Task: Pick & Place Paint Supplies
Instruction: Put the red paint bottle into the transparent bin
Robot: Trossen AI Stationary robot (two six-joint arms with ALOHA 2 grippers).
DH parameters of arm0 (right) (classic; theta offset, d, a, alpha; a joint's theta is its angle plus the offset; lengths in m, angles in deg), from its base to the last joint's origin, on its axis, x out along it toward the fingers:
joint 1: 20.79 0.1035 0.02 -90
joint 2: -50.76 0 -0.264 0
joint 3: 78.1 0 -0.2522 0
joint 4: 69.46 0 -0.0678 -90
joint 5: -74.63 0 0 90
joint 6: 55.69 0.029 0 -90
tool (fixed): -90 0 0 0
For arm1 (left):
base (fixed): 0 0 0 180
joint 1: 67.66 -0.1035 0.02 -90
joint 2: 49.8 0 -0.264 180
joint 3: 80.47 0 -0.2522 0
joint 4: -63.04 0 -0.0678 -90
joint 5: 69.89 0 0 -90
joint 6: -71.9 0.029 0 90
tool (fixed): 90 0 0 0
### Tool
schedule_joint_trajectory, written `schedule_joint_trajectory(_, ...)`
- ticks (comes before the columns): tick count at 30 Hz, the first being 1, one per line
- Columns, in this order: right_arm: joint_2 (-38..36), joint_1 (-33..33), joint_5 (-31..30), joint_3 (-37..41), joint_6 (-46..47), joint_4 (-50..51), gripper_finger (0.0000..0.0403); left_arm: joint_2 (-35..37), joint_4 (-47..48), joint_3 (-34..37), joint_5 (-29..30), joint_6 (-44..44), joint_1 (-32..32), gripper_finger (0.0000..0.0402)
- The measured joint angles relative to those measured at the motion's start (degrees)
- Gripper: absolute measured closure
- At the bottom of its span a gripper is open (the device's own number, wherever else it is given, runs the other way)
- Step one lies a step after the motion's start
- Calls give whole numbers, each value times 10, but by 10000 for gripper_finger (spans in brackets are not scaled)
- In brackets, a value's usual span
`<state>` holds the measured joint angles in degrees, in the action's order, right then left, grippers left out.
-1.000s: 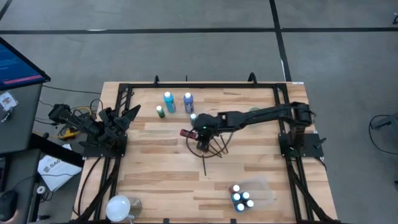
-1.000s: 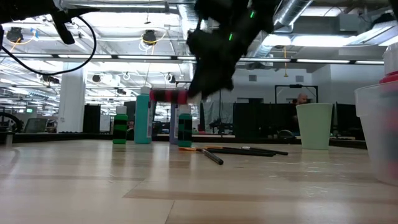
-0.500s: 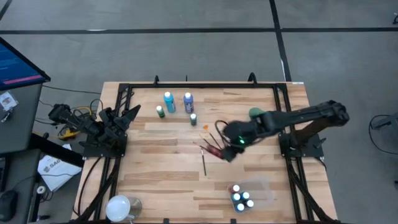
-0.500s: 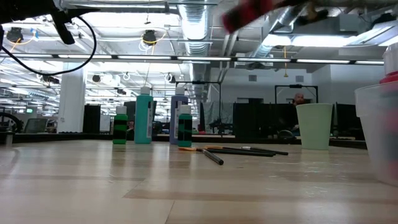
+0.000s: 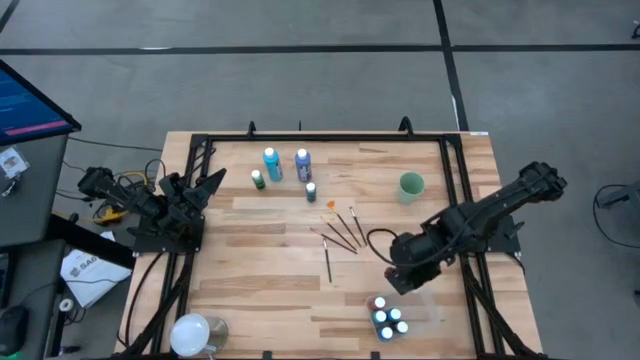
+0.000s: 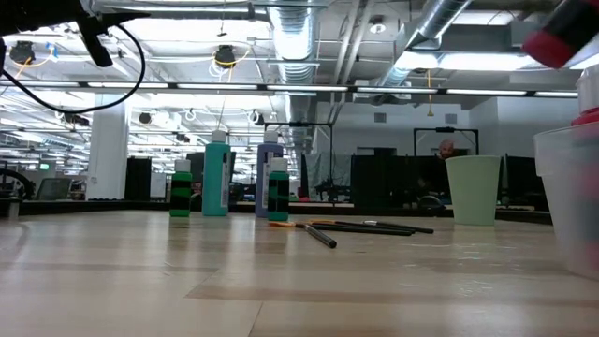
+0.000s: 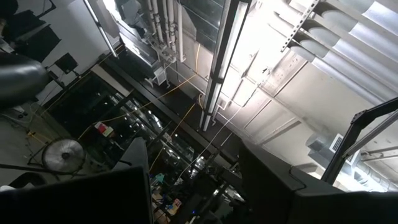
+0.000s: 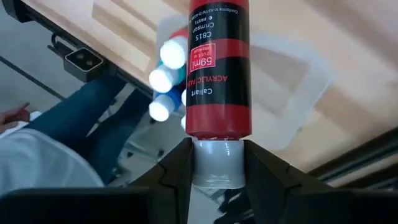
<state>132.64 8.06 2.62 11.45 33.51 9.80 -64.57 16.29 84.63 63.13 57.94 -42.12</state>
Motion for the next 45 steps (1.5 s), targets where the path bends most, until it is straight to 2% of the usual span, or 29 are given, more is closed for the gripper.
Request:
schedule_joint_trajectory(6, 27, 18, 69, 0, 51, 1, 293, 0, 0, 0, 0, 0, 0, 270)
schedule_joint_trajectory(10, 54, 20, 132, 0, 60, -13, 292, 0, 0, 0, 0, 0, 0, 270)
schedule_joint_trajectory(15, 91, 14, 179, 0, 58, -27, 292, 0, 0, 0, 0, 0, 0, 270)
schedule_joint_trajectory(34, 171, -81, 263, 1, -23, -23, 291, 0, 0, 0, 0, 0, 0, 270)
schedule_joint_trajectory(45, 217, -96, 297, 1, -88, 0, 291, 0, 0, 0, 0, 0, 0, 270)
